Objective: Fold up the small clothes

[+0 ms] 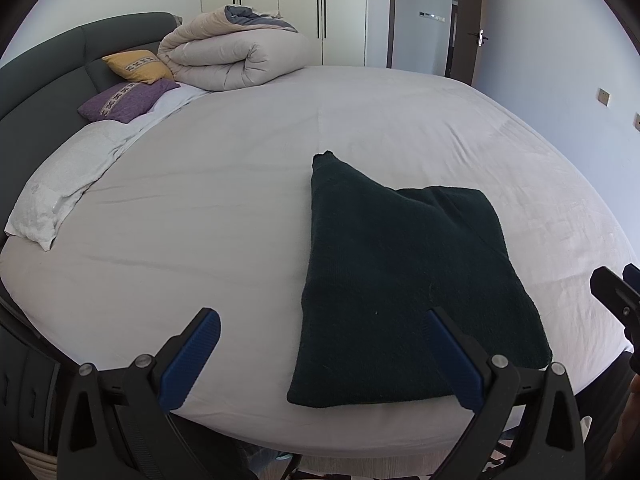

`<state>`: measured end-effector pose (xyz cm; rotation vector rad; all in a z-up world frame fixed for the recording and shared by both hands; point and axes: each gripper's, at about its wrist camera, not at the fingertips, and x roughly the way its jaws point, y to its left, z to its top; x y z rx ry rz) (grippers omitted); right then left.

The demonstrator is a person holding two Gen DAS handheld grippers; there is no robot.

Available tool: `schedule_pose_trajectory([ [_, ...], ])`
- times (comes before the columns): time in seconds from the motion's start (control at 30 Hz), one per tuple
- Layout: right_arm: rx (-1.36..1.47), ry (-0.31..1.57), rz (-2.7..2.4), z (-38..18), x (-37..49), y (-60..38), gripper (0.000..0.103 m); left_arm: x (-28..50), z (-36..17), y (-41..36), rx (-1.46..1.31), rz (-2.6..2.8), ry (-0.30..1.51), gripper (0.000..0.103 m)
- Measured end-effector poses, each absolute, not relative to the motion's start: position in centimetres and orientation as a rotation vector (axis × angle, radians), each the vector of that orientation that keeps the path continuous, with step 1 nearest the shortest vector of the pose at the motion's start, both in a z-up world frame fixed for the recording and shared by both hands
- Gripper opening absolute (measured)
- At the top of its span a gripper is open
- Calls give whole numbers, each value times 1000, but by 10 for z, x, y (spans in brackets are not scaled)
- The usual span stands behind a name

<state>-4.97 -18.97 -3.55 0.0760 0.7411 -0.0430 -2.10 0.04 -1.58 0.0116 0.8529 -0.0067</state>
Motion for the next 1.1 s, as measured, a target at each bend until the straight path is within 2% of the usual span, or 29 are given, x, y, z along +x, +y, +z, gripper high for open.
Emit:
schedule_pose_trajectory([
  [1.1,83,753,-49,-40,-48,-184,103,-22,-18,-2,10,-10,858,103],
])
